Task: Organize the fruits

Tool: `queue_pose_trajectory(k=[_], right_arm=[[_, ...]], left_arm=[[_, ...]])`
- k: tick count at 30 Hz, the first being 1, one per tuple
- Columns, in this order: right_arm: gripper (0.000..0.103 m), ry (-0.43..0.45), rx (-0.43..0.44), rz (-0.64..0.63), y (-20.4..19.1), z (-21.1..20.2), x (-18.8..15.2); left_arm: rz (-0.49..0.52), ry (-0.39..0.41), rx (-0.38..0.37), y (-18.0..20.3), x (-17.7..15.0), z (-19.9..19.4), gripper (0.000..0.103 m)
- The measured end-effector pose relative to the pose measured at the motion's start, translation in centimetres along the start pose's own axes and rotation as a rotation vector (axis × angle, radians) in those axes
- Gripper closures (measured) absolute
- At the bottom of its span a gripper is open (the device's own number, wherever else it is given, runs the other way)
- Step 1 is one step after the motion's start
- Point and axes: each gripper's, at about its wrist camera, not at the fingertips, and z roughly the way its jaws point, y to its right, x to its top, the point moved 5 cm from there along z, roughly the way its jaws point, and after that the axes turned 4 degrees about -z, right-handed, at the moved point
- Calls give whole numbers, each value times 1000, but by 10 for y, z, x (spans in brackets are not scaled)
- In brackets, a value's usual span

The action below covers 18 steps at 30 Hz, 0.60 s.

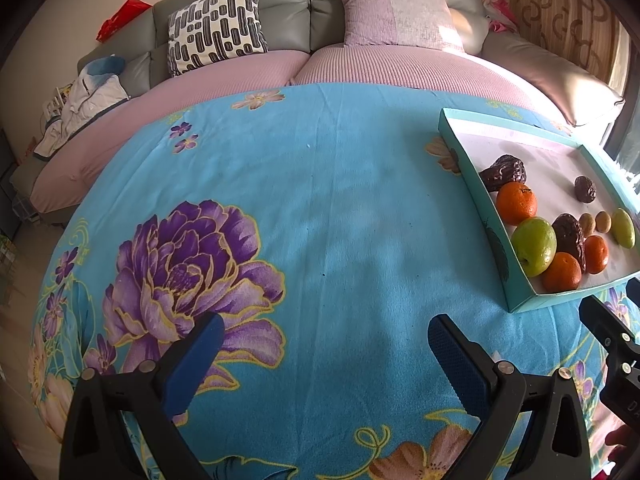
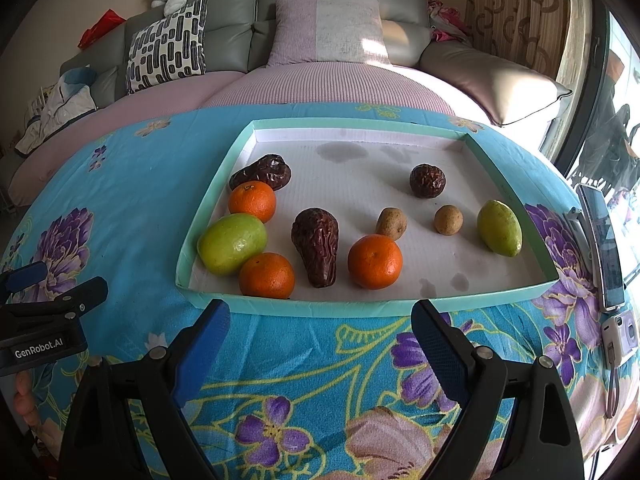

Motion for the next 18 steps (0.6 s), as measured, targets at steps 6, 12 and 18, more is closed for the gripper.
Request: queue_pose_trajectory(k=[6, 12, 18], right_arm=[[11, -1, 0, 1, 0, 1, -2], [11, -1, -1, 0, 0, 1, -2], [11, -3, -1, 1, 1, 1, -3]], left_arm=[[1, 0, 0, 0, 1, 0, 0], [-1, -7, 4, -1, -1, 1, 0], [-2, -14, 8, -2, -2, 1, 0]])
